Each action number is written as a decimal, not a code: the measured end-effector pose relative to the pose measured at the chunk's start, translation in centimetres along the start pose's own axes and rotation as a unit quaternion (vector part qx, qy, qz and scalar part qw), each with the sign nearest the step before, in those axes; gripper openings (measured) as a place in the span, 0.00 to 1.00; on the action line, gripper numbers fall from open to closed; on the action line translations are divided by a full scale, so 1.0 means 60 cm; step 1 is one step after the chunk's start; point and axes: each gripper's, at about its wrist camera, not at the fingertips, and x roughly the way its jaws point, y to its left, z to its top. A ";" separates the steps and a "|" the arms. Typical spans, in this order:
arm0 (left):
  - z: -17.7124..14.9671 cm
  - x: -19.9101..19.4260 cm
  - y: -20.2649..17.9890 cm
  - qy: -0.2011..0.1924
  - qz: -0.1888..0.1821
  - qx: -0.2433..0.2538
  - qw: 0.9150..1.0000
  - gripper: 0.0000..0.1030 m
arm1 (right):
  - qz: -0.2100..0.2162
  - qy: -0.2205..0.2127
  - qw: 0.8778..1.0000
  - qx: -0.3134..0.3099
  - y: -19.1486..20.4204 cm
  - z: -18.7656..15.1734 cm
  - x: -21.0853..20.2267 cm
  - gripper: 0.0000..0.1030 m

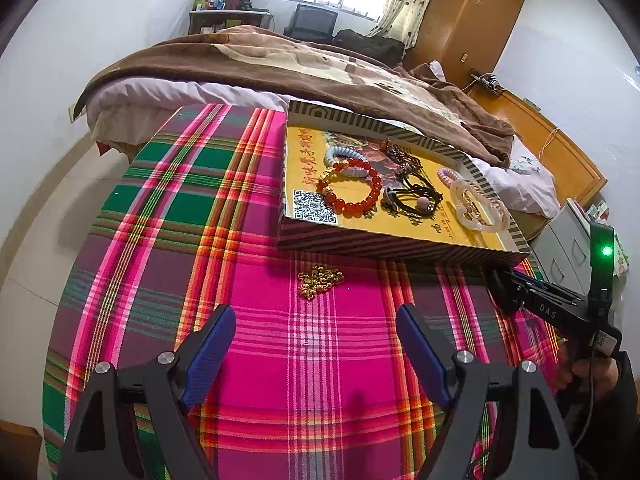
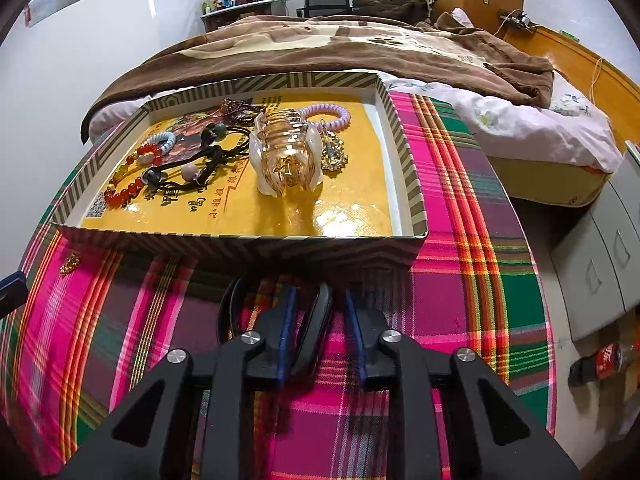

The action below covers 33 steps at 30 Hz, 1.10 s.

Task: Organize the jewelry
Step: 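Grasp the black band on the cloth with the right tool, then grasp the small gold chain with the left tool while the right tool holds the band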

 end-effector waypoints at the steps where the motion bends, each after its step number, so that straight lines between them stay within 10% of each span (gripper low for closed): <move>1: -0.001 0.000 0.000 0.001 0.000 0.000 1.000 0.79 | 0.002 -0.001 1.000 0.000 0.000 -0.001 -0.001 0.16; 33: 0.025 0.099 -0.036 0.018 0.067 0.071 0.995 0.78 | 0.071 -0.066 0.995 0.025 -0.005 -0.013 -0.082 0.12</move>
